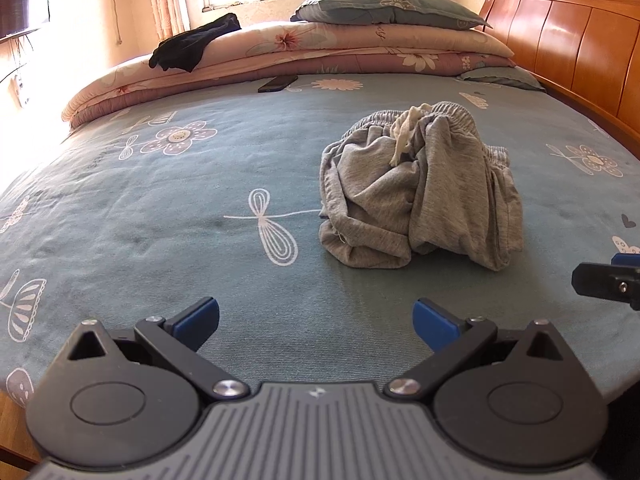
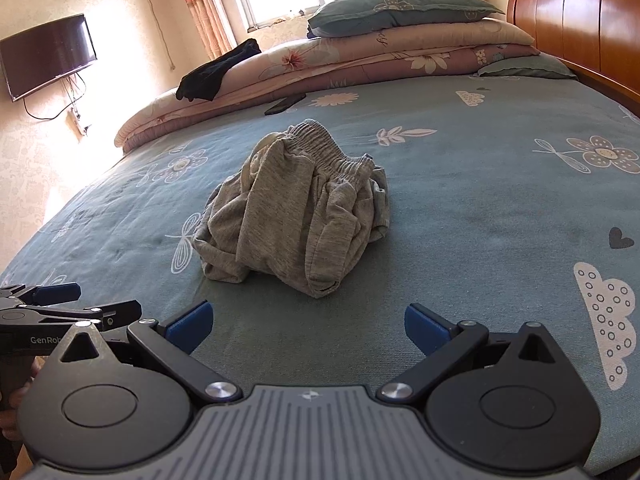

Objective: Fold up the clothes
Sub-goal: 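Move both open grippers toward the crumpled grey sweatpants on the bed, then grasp the sweatpants waistband with the right gripper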

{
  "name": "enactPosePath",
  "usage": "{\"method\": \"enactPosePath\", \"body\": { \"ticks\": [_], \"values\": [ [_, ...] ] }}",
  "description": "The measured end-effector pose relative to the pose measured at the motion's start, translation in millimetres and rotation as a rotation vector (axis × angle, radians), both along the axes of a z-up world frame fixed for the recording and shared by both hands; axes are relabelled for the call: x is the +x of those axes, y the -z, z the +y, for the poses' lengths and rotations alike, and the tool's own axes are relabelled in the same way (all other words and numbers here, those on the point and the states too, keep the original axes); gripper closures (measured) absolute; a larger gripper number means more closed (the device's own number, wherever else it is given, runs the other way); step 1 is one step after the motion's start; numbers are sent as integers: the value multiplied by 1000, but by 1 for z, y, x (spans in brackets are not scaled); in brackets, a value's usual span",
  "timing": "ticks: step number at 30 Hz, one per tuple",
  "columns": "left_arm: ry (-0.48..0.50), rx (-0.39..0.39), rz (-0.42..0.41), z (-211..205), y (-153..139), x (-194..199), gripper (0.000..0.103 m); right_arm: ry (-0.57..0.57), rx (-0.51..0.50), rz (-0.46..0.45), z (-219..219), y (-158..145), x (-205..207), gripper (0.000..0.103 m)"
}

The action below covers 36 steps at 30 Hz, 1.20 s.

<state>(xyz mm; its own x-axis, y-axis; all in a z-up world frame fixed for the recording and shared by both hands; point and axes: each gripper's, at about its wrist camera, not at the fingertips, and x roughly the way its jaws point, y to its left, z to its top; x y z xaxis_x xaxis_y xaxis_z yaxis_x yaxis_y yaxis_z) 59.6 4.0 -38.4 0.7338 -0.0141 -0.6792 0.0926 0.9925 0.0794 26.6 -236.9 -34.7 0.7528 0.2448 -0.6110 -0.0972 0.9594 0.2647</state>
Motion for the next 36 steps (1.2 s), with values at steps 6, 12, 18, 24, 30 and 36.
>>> {"method": "enactPosePath", "body": {
  "ticks": [6, 12, 18, 24, 30, 36],
  "values": [
    [-14, 23, 35, 3, 6, 5, 1, -1, -27, 16, 8, 1, 5, 0],
    [-20, 34, 6, 7, 6, 2, 1, 3, -52, 5, 11, 0, 7, 0],
    [-23, 68, -86, 10, -5, -3, 8, -1, -69, -49, 1, -12, 26, 21],
    [-18, 1, -109, 19, -14, -2, 19, -3, 42, -87, -25, -23, 72, 28],
    [-21, 2, -94, 25, -11, 5, 19, 28, 225, -13, -49, 3, 124, 51],
    [-42, 2, -76, 32, -5, 18, 19, 86, 295, 42, -57, 32, 159, 55]
  ]
}}
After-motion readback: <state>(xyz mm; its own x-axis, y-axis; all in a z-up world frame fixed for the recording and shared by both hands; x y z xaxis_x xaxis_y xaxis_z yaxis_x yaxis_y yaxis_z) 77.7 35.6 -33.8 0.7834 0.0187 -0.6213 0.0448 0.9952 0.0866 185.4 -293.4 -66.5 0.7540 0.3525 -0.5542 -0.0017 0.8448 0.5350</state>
